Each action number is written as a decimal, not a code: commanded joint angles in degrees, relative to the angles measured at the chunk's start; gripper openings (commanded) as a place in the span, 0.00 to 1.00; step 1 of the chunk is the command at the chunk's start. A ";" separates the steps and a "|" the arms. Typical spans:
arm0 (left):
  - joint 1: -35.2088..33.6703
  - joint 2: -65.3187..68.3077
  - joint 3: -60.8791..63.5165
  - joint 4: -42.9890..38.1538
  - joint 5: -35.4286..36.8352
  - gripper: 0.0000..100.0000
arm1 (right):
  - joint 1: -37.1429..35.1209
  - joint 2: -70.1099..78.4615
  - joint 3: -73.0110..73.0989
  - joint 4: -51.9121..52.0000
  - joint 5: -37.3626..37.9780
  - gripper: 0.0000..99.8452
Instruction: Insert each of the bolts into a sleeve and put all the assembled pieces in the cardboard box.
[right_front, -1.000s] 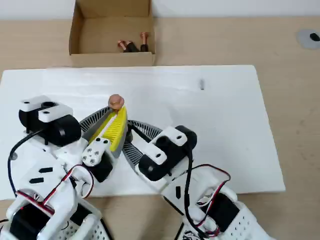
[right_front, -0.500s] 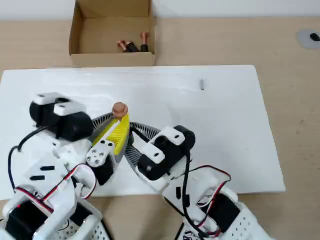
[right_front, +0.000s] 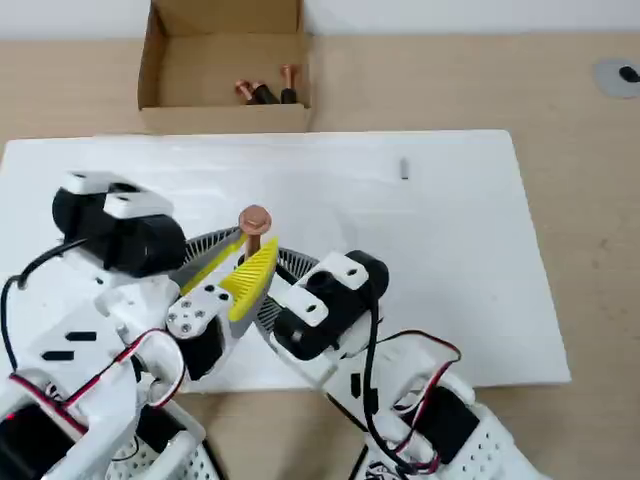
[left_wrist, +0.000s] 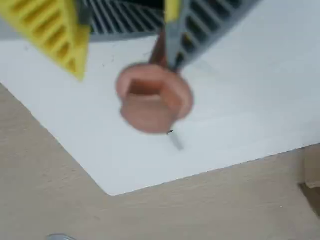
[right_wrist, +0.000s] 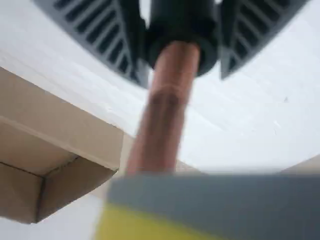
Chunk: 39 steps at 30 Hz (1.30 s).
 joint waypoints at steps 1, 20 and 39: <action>-3.60 1.54 -4.92 -0.09 -0.44 0.13 | -0.22 -0.57 -3.38 -0.18 -0.18 0.01; -5.80 2.15 -6.42 0.53 -0.44 0.15 | 2.86 -0.48 -3.56 -0.53 1.49 0.01; 4.40 2.24 -8.26 5.89 -5.36 0.04 | 2.86 -0.48 -3.47 -0.53 1.49 0.01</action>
